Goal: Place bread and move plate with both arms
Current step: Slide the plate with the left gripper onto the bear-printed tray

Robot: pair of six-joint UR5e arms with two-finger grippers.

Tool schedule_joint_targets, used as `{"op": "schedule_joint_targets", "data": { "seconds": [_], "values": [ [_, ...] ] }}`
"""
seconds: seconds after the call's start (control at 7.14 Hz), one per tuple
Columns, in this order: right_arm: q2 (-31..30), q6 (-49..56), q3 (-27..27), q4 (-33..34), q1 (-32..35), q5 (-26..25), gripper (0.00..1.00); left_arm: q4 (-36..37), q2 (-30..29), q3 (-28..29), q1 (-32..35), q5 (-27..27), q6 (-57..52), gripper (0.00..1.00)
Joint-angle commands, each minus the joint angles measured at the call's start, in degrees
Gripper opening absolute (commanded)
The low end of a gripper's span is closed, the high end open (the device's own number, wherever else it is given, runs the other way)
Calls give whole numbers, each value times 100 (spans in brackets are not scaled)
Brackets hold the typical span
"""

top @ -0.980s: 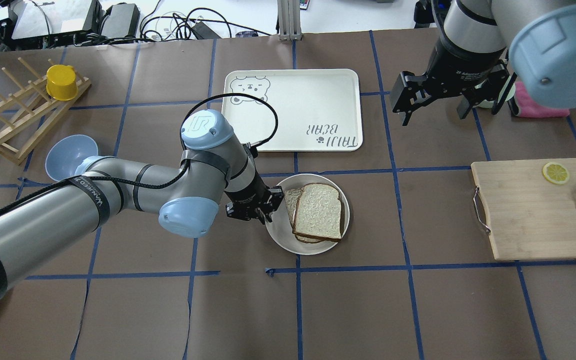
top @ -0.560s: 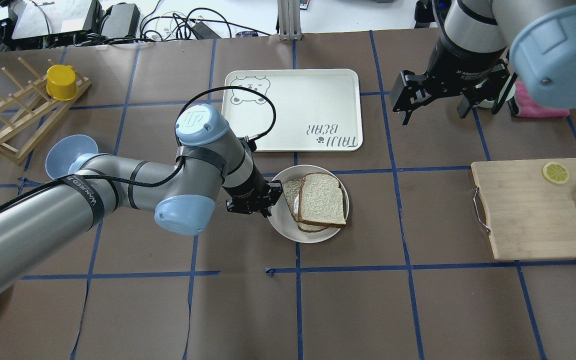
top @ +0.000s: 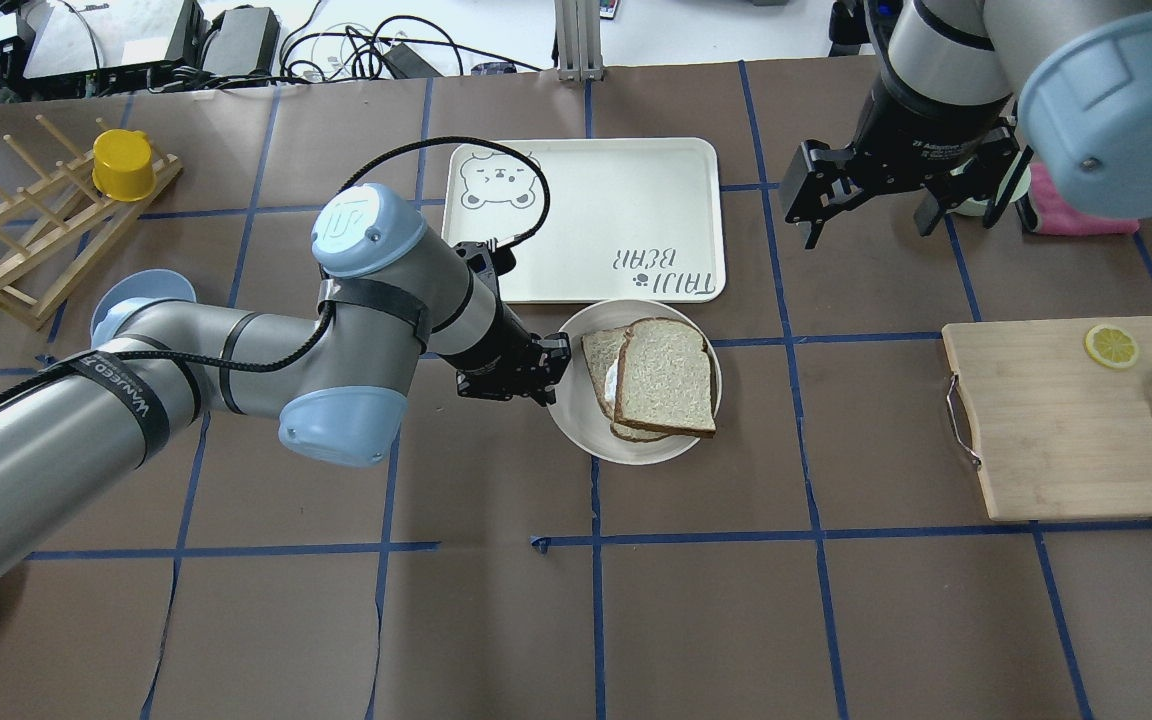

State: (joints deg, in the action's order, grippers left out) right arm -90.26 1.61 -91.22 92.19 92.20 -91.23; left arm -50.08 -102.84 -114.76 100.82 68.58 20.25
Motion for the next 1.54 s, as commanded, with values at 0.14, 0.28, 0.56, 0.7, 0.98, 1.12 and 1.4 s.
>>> {"op": "schedule_joint_targets", "data": {
  "seconds": [0.14,0.28,0.56,0.7,0.98,1.12,1.4],
  "values": [
    [0,6,-1,-8,0,-9,100,-62,-454,827,-519,-266,-669,0],
    [0,6,-1,-16,-9,-9,100,-368,-761,1380,-537,-249,-688,0],
    [0,6,-1,-34,-9,-113,100,-581,-1464,2339,-607,-196,-680,0],
    [0,15,-10,-25,-9,-219,100,-582,-1885,2796,-668,-187,-654,0],
    [0,6,-10,-43,-9,-228,100,-1064,-2432,3536,-747,-187,-592,0],
    [0,6,-10,-43,-9,-220,100,-1074,-2608,3670,-765,-170,-592,0],
    [0,-3,-19,-52,-9,-229,100,-1074,-2759,3688,-774,-161,-575,0]
  ]
}}
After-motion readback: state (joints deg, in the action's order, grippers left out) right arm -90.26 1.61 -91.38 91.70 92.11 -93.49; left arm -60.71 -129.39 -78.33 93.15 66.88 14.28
